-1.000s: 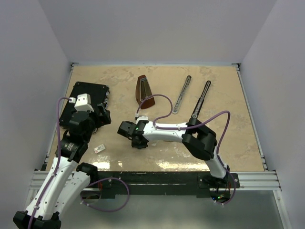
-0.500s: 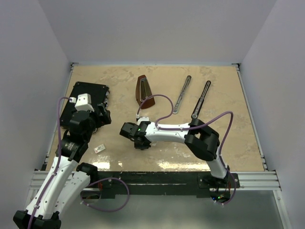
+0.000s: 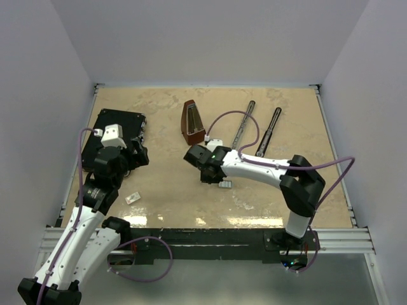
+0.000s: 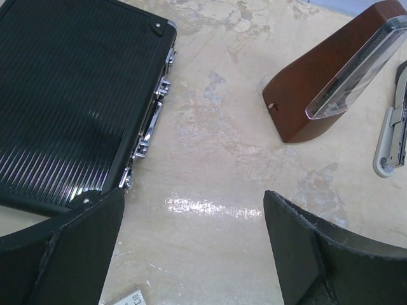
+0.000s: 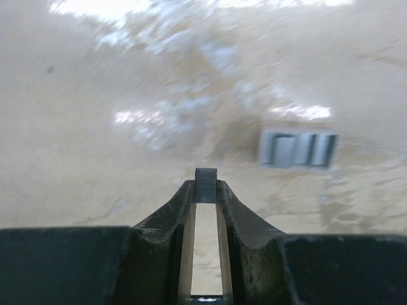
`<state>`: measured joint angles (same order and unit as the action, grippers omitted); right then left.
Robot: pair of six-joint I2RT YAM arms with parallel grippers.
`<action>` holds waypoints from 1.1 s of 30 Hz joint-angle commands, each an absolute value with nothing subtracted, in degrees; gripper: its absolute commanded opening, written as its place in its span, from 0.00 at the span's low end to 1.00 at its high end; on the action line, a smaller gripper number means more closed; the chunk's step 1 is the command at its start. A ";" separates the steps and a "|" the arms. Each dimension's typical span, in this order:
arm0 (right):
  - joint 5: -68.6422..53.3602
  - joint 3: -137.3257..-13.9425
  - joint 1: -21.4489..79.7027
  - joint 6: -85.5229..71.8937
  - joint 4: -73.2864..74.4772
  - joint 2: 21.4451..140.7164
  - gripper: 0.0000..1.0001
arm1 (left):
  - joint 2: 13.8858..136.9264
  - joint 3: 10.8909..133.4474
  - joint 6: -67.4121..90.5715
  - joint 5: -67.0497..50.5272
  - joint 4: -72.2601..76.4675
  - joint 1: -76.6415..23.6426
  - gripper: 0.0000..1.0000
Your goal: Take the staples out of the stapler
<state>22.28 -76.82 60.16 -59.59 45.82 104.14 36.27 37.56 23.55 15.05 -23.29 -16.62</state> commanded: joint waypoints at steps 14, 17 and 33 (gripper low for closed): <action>23.03 -64.16 50.54 -49.83 41.14 94.22 0.20 | 36.74 37.18 24.26 16.44 -22.50 -16.35 0.95; 22.76 -63.54 50.27 -49.31 39.73 93.95 0.20 | 36.74 37.09 24.26 16.52 -22.33 -16.35 0.95; 22.41 -65.48 50.18 -48.87 39.73 96.86 0.20 | 37.71 37.09 23.99 15.47 -22.06 -16.35 0.95</action>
